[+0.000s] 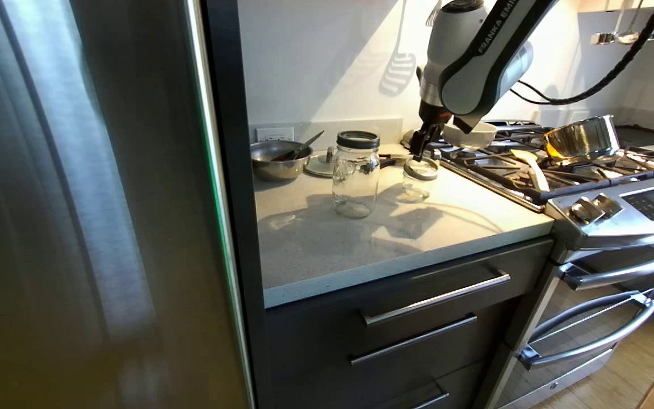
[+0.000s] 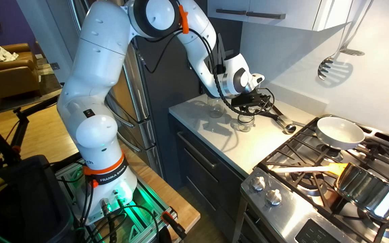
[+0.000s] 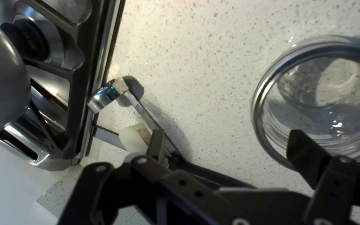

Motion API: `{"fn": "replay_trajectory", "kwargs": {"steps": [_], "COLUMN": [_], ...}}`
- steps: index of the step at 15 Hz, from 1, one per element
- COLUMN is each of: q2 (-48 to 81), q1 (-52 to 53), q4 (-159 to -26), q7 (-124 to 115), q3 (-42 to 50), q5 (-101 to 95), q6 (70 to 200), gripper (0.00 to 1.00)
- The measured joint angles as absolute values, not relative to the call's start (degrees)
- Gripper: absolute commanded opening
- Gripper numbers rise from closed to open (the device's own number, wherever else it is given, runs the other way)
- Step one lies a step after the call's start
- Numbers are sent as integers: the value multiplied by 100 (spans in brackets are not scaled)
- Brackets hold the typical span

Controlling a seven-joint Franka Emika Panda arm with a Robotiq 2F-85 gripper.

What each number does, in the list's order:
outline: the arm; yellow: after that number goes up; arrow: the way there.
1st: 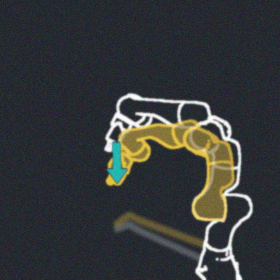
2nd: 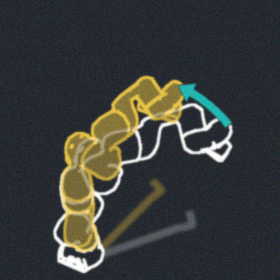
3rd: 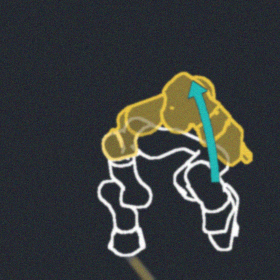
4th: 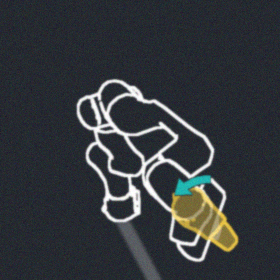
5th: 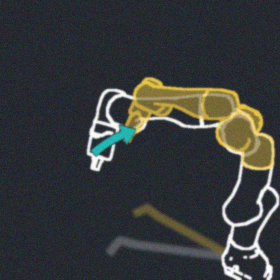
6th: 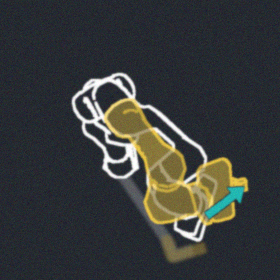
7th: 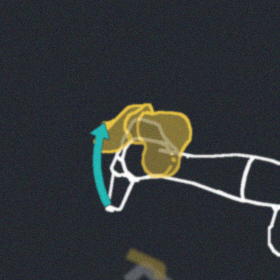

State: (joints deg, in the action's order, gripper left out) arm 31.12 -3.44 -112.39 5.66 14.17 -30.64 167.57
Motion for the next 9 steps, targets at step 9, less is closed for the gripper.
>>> {"fn": "replay_trajectory", "kwargs": {"steps": [9], "q2": [3178], "q1": [-426], "q4": [-11247], "q7": [914], "q3": [1355], "q5": [-2749], "q6": [16725], "gripper": [100]}}
